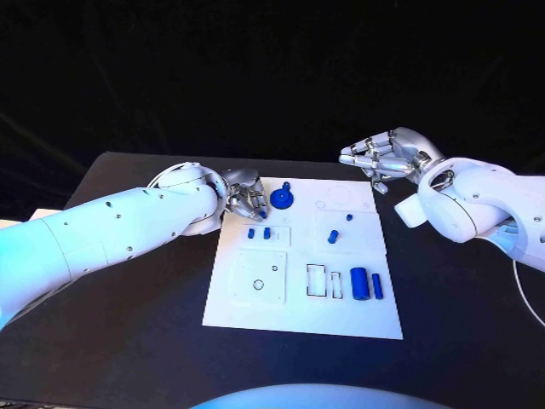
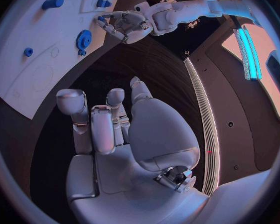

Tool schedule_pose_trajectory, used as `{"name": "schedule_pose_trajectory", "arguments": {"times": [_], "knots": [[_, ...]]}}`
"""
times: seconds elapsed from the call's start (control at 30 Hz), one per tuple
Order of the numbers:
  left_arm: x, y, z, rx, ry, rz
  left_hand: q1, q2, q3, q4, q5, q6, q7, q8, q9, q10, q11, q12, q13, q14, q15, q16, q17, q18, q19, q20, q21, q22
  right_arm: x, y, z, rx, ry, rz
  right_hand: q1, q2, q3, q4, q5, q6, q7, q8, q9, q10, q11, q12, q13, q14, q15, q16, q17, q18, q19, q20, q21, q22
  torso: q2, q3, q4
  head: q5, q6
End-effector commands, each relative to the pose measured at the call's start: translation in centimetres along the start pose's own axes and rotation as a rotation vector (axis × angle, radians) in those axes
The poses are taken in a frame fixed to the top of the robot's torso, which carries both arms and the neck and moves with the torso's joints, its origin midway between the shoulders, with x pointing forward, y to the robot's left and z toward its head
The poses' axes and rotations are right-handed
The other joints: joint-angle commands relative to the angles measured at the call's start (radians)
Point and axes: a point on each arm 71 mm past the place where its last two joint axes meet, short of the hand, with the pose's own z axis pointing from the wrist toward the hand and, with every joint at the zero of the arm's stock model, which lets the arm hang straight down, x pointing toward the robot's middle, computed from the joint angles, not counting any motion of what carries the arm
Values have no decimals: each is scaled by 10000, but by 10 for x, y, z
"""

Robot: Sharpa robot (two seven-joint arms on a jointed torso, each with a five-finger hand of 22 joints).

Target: Assemble the parts on the task board

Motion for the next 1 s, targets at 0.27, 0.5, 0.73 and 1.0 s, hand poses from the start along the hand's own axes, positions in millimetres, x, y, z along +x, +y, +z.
{"name": "schedule_pose_trajectory", "arguments": {"times": [0.27,0.5,0.73,1.0], "knots": [[3,-2,3,-28,268,209,-115,-10,63,17,-26,77,14,42,8,69,28,-44,10,320,-42,-44,-16,-133,74,-33,11,208,2,1,0,-107,165,-20,9,57,-34,7,69,-72,-9,37,-1,-67,-13,27,13,401,-26,-44,11,147,-66,-17,-66,-6,3,-8,-3,0,-8],[5,-2,3,-141,402,256,-161,-35,103,-6,-28,27,38,-7,-14,30,49,-109,9,303,-34,-66,-66,-124,53,-30,-33,192,2,1,0,-103,170,-20,38,61,-53,5,66,-70,-10,47,0,-68,-15,39,12,402,-28,-48,11,148,-65,-18,-75,-15,0,-4,-1,-1,-21],[6,-2,3,-255,519,290,-262,-119,182,-63,-31,-126,129,-135,-75,-79,124,-258,6,285,25,-74,-109,-127,30,4,-49,206,2,1,0,-96,162,-22,38,61,-53,5,66,-70,-10,47,0,-68,-15,39,12,402,-28,-48,11,148,-65,-18,-75,-15,-7,-3,-2,-2,-33],[5,-2,3,-265,426,279,-462,-400,247,-145,-28,-782,416,-358,-295,-464,382,-566,-45,253,225,-91,-209,-135,-3,151,-90,219,1,0,0,-79,135,-29,38,62,-59,8,62,-72,-10,48,0,-89,-14,9,-20,398,-28,-63,-6,154,-77,-19,-93,-44,-3,-7,-2,-14,-35]]}}
